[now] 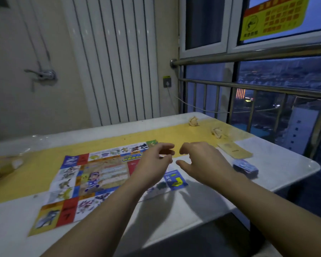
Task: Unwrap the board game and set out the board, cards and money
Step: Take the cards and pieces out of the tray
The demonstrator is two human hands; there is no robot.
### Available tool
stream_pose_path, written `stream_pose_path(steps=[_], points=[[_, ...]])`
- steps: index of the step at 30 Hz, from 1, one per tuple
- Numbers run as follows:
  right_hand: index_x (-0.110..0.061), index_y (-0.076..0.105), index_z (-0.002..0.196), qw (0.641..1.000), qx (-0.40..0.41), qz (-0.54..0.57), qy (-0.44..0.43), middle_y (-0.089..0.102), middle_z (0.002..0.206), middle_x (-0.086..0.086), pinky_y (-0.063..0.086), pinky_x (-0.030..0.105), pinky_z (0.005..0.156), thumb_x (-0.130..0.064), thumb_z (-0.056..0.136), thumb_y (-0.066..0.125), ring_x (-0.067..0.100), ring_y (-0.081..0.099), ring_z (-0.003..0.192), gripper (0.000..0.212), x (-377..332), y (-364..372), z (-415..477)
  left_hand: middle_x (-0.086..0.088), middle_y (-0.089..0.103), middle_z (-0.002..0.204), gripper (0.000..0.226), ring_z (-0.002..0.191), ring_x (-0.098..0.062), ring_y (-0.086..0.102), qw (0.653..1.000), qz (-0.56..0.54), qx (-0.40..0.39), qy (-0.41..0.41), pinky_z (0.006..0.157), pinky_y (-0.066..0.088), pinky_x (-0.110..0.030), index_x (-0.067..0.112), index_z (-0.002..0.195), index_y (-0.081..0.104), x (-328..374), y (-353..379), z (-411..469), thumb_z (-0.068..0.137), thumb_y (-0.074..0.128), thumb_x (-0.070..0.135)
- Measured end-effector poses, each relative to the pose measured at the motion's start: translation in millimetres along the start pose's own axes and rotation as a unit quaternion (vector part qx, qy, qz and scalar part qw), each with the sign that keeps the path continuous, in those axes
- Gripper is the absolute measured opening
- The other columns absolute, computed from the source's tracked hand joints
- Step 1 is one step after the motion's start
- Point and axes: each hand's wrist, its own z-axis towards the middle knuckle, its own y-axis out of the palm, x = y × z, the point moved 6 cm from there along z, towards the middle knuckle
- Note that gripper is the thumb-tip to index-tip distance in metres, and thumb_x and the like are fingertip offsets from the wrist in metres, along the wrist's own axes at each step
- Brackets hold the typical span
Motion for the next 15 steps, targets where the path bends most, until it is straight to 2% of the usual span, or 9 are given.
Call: stream_pose_path(steps=[2,5,10,13,15], points=[[-0.022,0.062,0.11,0.999,0.008,0.042,-0.033,0.066,0.107,-0.002,0.05,0.035,0.077,-0.039,0.09,0.056,0.019,0.06,0.097,0.027,-40,5,12,0.014,0.066,0.095,0.03,0.089,-0.002,0.063,0.999,0.017,0.048,0.018,0.068,0.048,-0.013,0.031,0.103,0.06,-6,-43,-18,0.092,0.051,0.005],[-0.023,0.066,0.101,0.991,-0.001,0.11,-0.072,0.07,0.098,-0.004,0.051,0.034,0.074,-0.037,0.086,0.06,0.019,0.063,0.092,0.021,-106,20,30,0.012,0.068,0.094,0.033,0.088,-0.004,0.064,0.991,0.055,0.118,0.024,0.08,0.05,-0.021,0.036,0.095,0.06,-22,-110,-52,0.09,0.053,0.004],[-0.023,0.068,0.093,0.967,-0.067,0.201,-0.143,0.07,0.088,-0.009,0.052,0.031,0.074,-0.035,0.085,0.064,0.012,0.064,0.082,0.015,-224,56,52,0.015,0.066,0.089,0.029,0.074,0.002,0.06,0.965,0.132,0.226,-0.006,0.07,0.046,-0.014,0.031,0.097,0.062,-60,-224,-124,0.09,0.054,0.003],[-0.02,0.07,0.093,0.95,-0.107,0.23,-0.183,0.071,0.089,-0.007,0.05,0.027,0.074,-0.031,0.085,0.066,0.006,0.058,0.074,0.014,-291,77,59,0.018,0.065,0.087,0.029,0.078,-0.002,0.062,0.942,0.188,0.273,-0.046,0.075,0.048,-0.021,0.031,0.099,0.061,-86,-285,-166,0.09,0.054,0.005],[-0.02,0.07,0.094,0.94,-0.126,0.24,-0.205,0.071,0.09,-0.006,0.051,0.027,0.075,-0.031,0.085,0.066,0.007,0.06,0.077,0.015,-331,89,61,0.018,0.065,0.088,0.027,0.082,-0.006,0.064,0.927,0.208,0.303,-0.077,0.075,0.05,-0.027,0.03,0.101,0.062,-100,-319,-193,0.09,0.053,0.006]])
